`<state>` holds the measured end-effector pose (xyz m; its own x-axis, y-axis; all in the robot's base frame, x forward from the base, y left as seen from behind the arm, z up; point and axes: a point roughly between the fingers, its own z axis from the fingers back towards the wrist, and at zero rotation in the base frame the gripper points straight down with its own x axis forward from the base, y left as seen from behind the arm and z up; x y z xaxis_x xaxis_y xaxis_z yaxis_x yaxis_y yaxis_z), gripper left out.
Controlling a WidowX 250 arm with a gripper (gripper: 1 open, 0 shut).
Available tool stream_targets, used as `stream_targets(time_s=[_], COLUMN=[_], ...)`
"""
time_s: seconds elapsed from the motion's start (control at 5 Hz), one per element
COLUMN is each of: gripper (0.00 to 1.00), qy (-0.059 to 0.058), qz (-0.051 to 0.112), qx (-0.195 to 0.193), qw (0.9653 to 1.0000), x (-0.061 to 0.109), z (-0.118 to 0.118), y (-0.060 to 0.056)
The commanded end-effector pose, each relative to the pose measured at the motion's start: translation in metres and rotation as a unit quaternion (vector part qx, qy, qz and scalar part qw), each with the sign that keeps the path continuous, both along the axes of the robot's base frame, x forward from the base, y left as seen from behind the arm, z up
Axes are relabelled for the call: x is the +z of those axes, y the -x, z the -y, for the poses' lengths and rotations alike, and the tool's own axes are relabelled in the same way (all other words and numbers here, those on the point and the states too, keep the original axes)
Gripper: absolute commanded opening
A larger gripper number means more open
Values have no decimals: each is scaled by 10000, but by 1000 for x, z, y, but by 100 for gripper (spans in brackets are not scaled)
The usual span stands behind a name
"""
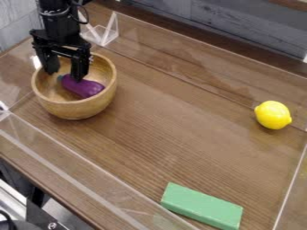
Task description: Remove the purple eggplant from inside the brown bowl and put it on the table
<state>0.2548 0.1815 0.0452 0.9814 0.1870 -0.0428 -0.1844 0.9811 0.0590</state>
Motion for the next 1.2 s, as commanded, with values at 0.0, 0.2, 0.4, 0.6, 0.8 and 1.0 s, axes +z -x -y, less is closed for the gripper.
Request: stream_targets(time_s=[0.0,0.2,0.4,0.6,0.8,1.0], gripper=[100,100,100,100,100,100], qy=[131,144,158,169,179,188], qz=[-274,-292,-310,-328,-346,-366], qx=[65,89,114,139,164,191], qw=[9995,9994,9993,9992,9991,9990], x=[-27,-32,-37,-43,-48,-53], z=[3,4,4,4,5,5], y=[6,6,5,5,4,3])
